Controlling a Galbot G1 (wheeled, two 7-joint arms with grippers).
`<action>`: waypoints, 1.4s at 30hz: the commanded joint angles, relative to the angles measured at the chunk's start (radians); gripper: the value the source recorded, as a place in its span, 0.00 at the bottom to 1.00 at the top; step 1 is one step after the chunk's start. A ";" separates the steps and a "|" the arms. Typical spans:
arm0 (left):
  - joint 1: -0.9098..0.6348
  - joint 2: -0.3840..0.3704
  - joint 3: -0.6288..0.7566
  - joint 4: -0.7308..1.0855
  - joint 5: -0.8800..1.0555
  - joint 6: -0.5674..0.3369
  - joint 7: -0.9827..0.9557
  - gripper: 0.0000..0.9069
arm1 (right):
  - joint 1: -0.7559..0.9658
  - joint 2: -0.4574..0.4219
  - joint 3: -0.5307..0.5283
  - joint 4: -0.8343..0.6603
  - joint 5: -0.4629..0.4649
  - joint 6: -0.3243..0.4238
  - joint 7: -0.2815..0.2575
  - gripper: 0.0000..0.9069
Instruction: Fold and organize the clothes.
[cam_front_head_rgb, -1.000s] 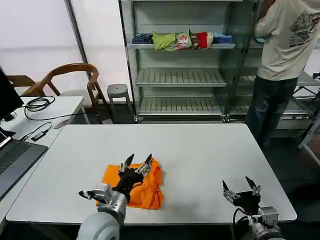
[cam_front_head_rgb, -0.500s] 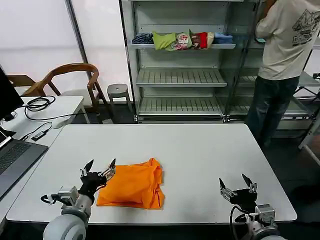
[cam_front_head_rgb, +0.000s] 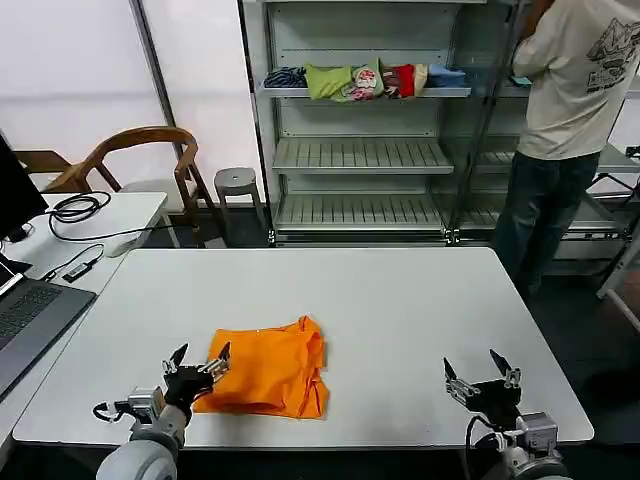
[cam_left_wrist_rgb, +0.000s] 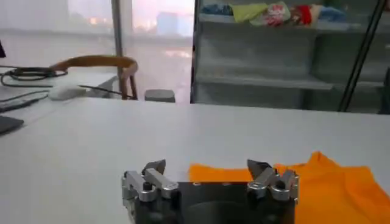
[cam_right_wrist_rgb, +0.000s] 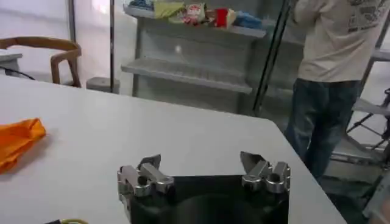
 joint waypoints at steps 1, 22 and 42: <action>0.001 -0.014 0.043 0.068 0.026 -0.011 0.007 1.00 | -0.013 0.000 0.006 0.004 -0.001 0.001 0.001 1.00; -0.032 -0.013 0.043 0.140 0.021 -0.027 0.012 1.00 | 0.000 0.011 -0.005 -0.010 -0.005 0.001 0.000 1.00; -0.035 -0.020 0.050 0.159 0.006 -0.032 0.026 0.02 | 0.005 0.007 -0.010 -0.018 -0.005 0.001 -0.001 1.00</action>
